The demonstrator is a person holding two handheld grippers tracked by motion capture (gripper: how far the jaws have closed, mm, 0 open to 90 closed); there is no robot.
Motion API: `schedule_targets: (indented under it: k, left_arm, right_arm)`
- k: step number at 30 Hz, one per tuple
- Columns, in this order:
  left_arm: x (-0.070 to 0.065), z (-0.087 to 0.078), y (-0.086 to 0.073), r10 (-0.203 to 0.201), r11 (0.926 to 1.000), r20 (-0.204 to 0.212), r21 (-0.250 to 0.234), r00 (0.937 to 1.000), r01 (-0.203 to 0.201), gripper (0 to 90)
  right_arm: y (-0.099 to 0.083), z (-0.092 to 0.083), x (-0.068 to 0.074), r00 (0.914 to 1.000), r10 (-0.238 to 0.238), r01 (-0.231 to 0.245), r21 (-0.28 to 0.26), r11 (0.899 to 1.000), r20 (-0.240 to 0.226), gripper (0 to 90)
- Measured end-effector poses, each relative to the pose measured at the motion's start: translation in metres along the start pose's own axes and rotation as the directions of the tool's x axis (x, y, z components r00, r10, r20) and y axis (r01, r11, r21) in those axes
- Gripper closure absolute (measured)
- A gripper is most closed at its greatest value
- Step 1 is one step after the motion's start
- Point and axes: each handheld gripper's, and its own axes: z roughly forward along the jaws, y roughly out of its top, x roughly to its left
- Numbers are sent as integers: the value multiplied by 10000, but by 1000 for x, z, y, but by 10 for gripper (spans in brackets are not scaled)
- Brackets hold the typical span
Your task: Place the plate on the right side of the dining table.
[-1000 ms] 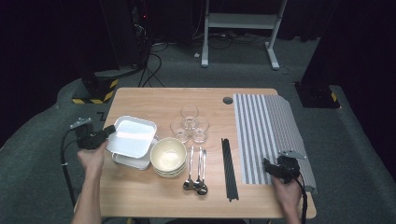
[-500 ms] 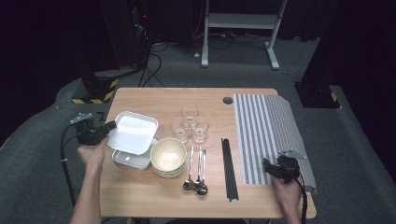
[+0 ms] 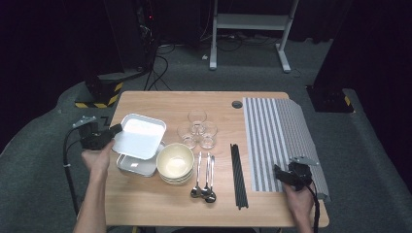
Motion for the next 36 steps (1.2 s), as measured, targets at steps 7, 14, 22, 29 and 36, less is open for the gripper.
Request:
schedule_targets:
  k: [7,14,22,29,36]
  left_arm:
    - [-7,0,4,30,10000,143,-58,9999,-29,888]
    - [-14,3,7,54,10000,223,-57,9997,-52,888]
    - [-22,7,10,145,9999,386,-35,9991,-143,888]
    - [-29,10,12,248,9997,523,-26,9983,-247,888]
    - [-34,14,13,194,9998,678,-53,9975,-191,888]
  right_arm:
    - [0,0,0,10000,16,-16,6,10000,-14,266]
    - [0,0,0,10000,25,-25,9,10000,-14,266]
    - [0,0,0,10000,43,-43,18,10000,-34,266]
    - [0,0,0,10000,49,-49,20,10000,-37,266]
    - [0,0,-1,10000,50,-50,23,10000,-44,266]
